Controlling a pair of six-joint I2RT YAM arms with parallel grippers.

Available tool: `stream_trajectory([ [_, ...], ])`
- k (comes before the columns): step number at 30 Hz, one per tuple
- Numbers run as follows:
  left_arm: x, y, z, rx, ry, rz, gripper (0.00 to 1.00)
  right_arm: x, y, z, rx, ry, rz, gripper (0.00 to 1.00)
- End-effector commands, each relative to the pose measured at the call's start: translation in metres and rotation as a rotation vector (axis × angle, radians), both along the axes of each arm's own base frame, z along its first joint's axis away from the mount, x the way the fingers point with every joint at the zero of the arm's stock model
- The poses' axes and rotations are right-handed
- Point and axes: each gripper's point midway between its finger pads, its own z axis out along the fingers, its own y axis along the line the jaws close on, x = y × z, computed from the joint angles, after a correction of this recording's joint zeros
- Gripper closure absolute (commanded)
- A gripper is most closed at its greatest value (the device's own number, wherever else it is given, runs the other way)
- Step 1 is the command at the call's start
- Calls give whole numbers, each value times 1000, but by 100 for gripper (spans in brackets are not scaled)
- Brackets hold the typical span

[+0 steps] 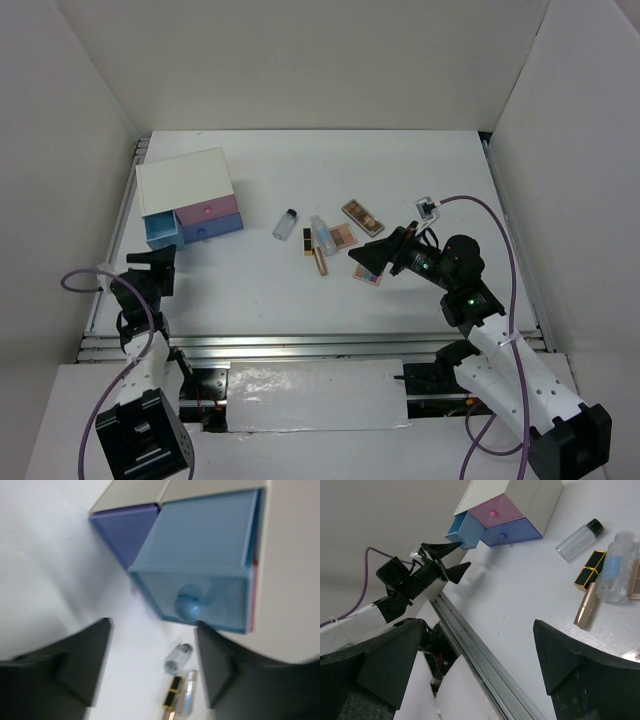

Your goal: Organize the makeup

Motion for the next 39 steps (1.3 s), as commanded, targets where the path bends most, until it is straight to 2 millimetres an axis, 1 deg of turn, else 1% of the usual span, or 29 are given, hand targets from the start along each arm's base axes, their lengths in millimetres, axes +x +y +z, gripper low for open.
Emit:
stream_trajectory([
  [1, -6, -4, -8, 9, 66, -20, 8, -1, 1, 10, 12, -50, 9, 0],
  [4, -7, -11, -6, 21, 108, -62, 3, -1, 2, 7, 8, -41, 16, 0],
  [9, -11, -28, 15, 160, 190, -165, 1, 0, 3, 7, -1, -39, 16, 0],
  [10, -8, -30, 26, 201, 170, -174, 1, 0, 3, 7, -4, -40, 16, 0],
  [12, -16, -37, 35, 250, 194, -195, 1, 1, 2, 7, -8, -39, 8, 0],
  [15, -20, -60, 69, 356, 122, -278, 1, 4, -1, 6, -26, -38, -11, 0],
  [16, -20, -69, 85, 408, 87, -310, 1, 5, -2, 7, -30, -38, -20, 0],
  [17, -20, -73, 91, 430, 83, -327, 1, 6, -3, 7, -35, -33, -32, 0],
  [18, -17, -82, 106, 457, 50, -360, 1, 9, -6, 8, -40, -35, -58, 0],
  [19, -13, -104, 101, 481, 70, -456, 1, 11, -8, 8, -42, -32, -76, 0],
  [20, -8, -111, 103, 507, 77, -475, 1, 13, -11, 6, -50, -19, -99, 0],
  [21, -9, -145, 117, 547, 46, -578, 1, 18, -17, 7, -53, -19, -146, 0],
  [22, -2, -164, 102, 584, 116, -631, 1, 20, -21, 3, -63, -2, -173, 0],
  [23, 5, -163, 105, 664, 156, -552, 1, 23, -24, 2, -66, 5, -202, 0],
  [24, 7, -184, 126, 709, 150, -563, 1, 29, -32, 2, -70, 9, -265, 0],
  [25, 3, -230, 103, 813, 221, -677, 1, 31, -38, -2, -82, 32, -298, 0],
  [26, 7, -238, 104, 858, 264, -667, 1, 32, -42, -3, -86, 39, -327, 0],
  [27, 16, -249, 117, 879, 291, -668, 0, 33, -48, 0, -75, 41, -365, 0],
  [28, 29, -262, 87, 937, 382, -699, 1, 39, -59, -6, -84, 57, -438, 0],
  [29, 38, -271, 82, 951, 402, -715, 1, 40, -65, -6, -80, 58, -471, 0],
  [30, 50, -287, 87, 956, 386, -760, 1, 39, -71, -3, -64, 48, -503, 0],
  [31, 61, -298, 60, 984, 445, -791, 1, 42, -79, -6, -67, 50, -555, 0],
  [32, 68, -303, 56, 990, 466, -795, 1, 41, -82, -7, -65, 51, -570, 0],
  [33, 83, -310, 64, 986, 456, -784, 1, 39, -85, -3, -52, 37, -582, 0],
  [34, 88, -311, 41, 1003, 523, -797, 1, 39, -87, -5, -55, 35, -589, 0],
  [35, 96, -314, 38, 990, 523, -803, 1, 38, -87, -3, -53, 27, -585, 0],
  [36, 109, -311, 28, 981, 544, -804, 3, 37, -85, -2, -47, 21, -576, 0],
  [38, 117, -310, 19, 951, 551, -819, 6, 37, -83, -3, -49, 20, -560, 0],
  [39, 124, -303, 11, 942, 563, -823, 10, 38, -81, -5, -53, 25, -554, 0],
])
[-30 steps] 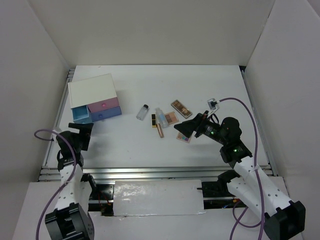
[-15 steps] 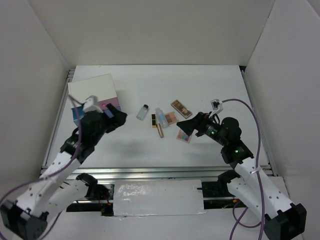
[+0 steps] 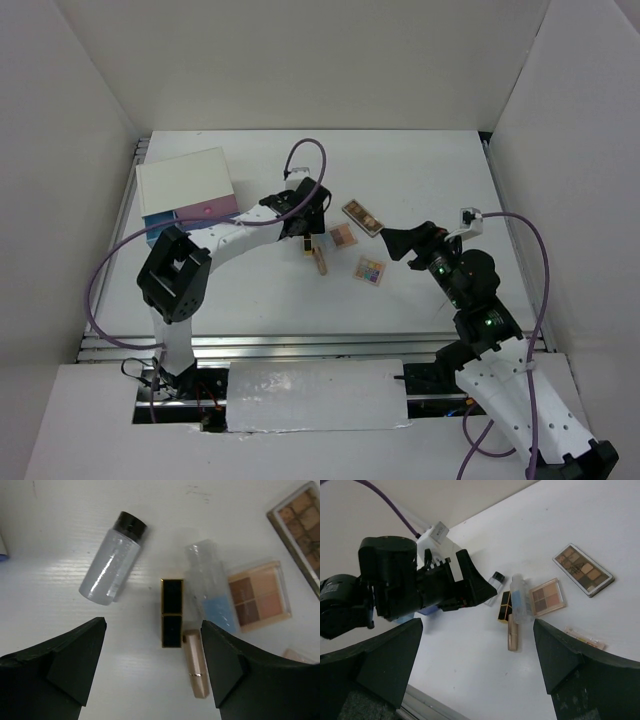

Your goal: Organize the makeup

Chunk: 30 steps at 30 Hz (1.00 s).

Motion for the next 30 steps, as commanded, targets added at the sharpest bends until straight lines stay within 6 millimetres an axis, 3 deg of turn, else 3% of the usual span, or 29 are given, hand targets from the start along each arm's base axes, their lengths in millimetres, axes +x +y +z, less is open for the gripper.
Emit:
stream_trajectory([
  [1, 19, 10, 2, -35, 15, -17, 10, 5, -2, -5, -9, 12, -22, 0],
  [3, 29, 8, -1, -43, 9, -28, 16, 6, 2, -7, -14, 22, -5, 0],
  [4, 30, 9, -13, -22, 36, -26, 19, 6, 6, -8, -12, 22, 17, 0],
  [6, 34, 9, -25, -15, 68, -23, 34, 6, 8, -10, -19, 31, 33, 0],
  [7, 34, 7, -28, -23, 73, -29, 36, 6, 9, -11, -20, 32, 35, 0],
  [12, 31, 2, -48, -51, 103, -44, 37, 6, 10, -10, -20, 25, 40, 0],
  [30, 21, -11, -86, -74, 175, -64, 46, 3, 12, -8, -24, 17, 60, 0],
])
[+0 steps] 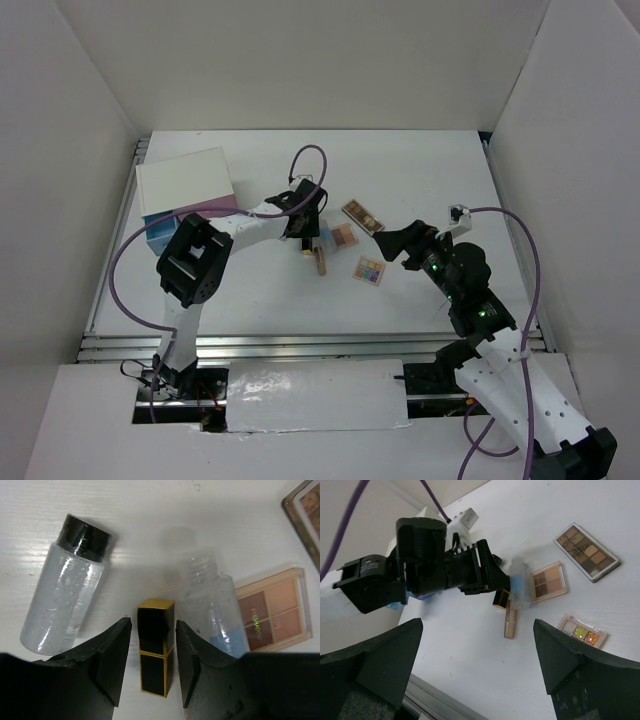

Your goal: Organize the makeup

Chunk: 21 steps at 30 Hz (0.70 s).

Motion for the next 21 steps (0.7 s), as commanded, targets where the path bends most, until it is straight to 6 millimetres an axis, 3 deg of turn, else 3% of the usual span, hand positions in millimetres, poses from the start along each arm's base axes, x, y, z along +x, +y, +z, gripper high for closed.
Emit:
stream_trajectory([
  [1, -6, -3, -20, 15, 44, 1, 47, 0, 0, 10, 2, -44, 6, 0],
  [8, -7, -4, -20, 27, 42, 7, 41, 0, 1, 9, 2, -44, 9, 0],
  [14, -7, -5, -10, 23, 27, 4, 59, 0, 1, 9, 2, -42, 9, 0],
  [21, -2, -9, 35, -2, -48, 4, 79, 1, 2, 8, -1, -40, 11, 0],
])
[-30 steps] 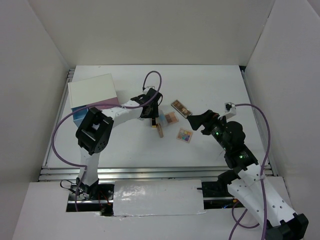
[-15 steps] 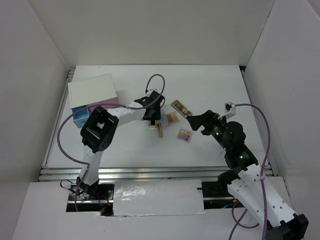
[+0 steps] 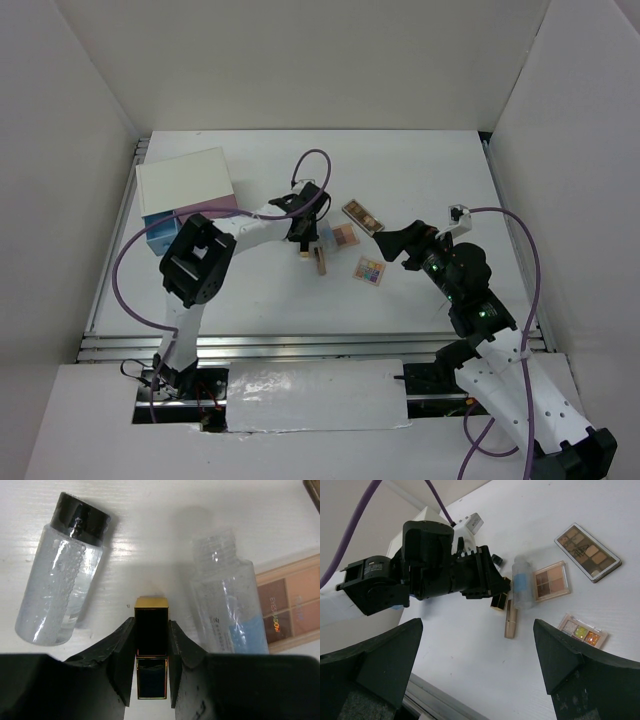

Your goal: Organize the makeup

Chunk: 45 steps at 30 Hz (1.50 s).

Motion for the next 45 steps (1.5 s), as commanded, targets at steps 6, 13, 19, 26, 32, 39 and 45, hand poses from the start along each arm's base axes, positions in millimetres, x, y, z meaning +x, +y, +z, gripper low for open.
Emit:
stream_trajectory([
  [6, 1, -2, 128, -99, -221, 4, 84, 1, 2, 7, -3, -39, 9, 0],
  [13, 10, 109, 216, 60, -335, 239, 93, 1, 2, 8, -7, -43, 13, 0],
  [19, -18, 248, 248, 174, -394, 599, 94, -1, 6, 8, -5, -48, 40, 0],
  [26, -39, 315, 241, 104, -493, 644, 91, -5, 11, 10, 4, -56, 72, 0],
  [32, -47, 357, 237, 157, -514, 735, 91, -8, 10, 13, 6, -69, 77, 0],
  [39, -44, 367, 223, 155, -548, 751, 87, -10, 12, 14, 10, -71, 94, 0],
  [45, -41, 371, 221, 139, -567, 764, 87, -10, 12, 15, 9, -73, 92, 0],
])
